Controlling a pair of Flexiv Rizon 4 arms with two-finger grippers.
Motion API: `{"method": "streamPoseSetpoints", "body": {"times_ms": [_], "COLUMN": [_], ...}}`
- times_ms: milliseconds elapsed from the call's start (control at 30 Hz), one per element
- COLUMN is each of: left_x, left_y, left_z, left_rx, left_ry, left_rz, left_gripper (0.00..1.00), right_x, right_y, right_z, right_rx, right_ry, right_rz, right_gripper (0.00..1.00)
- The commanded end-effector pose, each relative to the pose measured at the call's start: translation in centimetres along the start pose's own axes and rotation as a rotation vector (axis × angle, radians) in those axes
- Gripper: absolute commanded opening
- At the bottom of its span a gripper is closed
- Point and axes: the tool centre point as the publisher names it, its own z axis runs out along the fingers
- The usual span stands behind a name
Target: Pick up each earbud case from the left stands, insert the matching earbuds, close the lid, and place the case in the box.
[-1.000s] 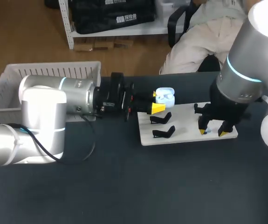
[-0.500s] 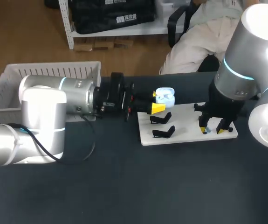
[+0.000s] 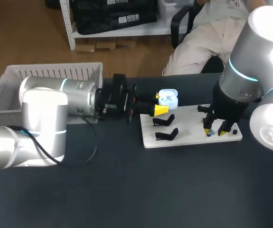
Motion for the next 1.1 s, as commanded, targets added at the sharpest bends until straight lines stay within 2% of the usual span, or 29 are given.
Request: {"method": "streamPoseSetpoints", "body": {"times_ms": [33,500,667,733,767,1100], "left_x": [0.1,0.1,0.1,0.1,0.1,0.1], "left_y": [-0.1,-0.1,-0.1,-0.1,-0.1,-0.1], "left_z": [0.0,0.0,0.0,0.0,0.0,0.0], "left_rx": [-0.004,-0.004,-0.004,-0.004,-0.004,-0.004], "left_ry": [-0.003,-0.003,-0.003,-0.003,-0.003,-0.003], "left_rz": [0.003,0.003,0.003,0.003,0.003,0.003], "left_gripper": [0.0,0.0,0.0,0.0,0.0,0.0], "right_x": [-0.2,-0.6,-0.7,-0.7,-0.7,-0.4], "right_y": [0.0,0.1,0.1,0.0,0.0,-0.3], "right_z": [0.3,1.0,1.3,1.3,1.3,-1.2], "right_rx": [-0.001,-0.008,-0.005,-0.004,-0.003,-0.011], "right_ry": [0.003,0.01,0.014,0.015,0.016,-0.001], "right_rz": [0.003,0.02,0.026,0.028,0.029,0.056], "right_gripper": [0.35,0.25,0.16,0.01,0.0,0.0]}}
